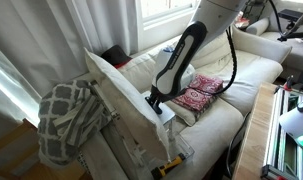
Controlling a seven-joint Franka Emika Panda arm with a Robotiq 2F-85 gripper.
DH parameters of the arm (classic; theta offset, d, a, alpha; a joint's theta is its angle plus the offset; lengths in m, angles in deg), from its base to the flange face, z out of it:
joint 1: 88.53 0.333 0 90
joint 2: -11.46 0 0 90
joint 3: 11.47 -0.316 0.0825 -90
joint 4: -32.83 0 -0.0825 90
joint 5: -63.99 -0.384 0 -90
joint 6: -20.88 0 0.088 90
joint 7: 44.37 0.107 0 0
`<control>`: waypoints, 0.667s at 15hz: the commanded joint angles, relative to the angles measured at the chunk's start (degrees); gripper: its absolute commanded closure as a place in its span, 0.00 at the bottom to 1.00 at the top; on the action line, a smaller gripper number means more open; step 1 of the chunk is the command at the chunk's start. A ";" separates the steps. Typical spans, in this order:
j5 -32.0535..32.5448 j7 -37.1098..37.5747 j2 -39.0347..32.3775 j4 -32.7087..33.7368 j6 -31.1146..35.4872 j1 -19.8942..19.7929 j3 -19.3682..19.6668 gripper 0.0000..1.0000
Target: Put the black remote on the chair, then cover it with a pillow
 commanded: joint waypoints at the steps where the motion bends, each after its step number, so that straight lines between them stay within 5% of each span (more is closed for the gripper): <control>1: 1.46 3.14 -2.01 1.58 2.06 2.70 2.51 0.82; 2: 1.55 3.36 -2.15 1.76 2.02 3.07 2.91 0.82; 3: 1.13 4.10 -2.41 2.00 2.19 3.30 3.04 0.38; 8: 1.12 4.06 -1.07 1.77 0.35 2.14 2.08 0.05; 10: 1.48 4.27 0.92 0.70 -0.81 2.67 3.24 0.00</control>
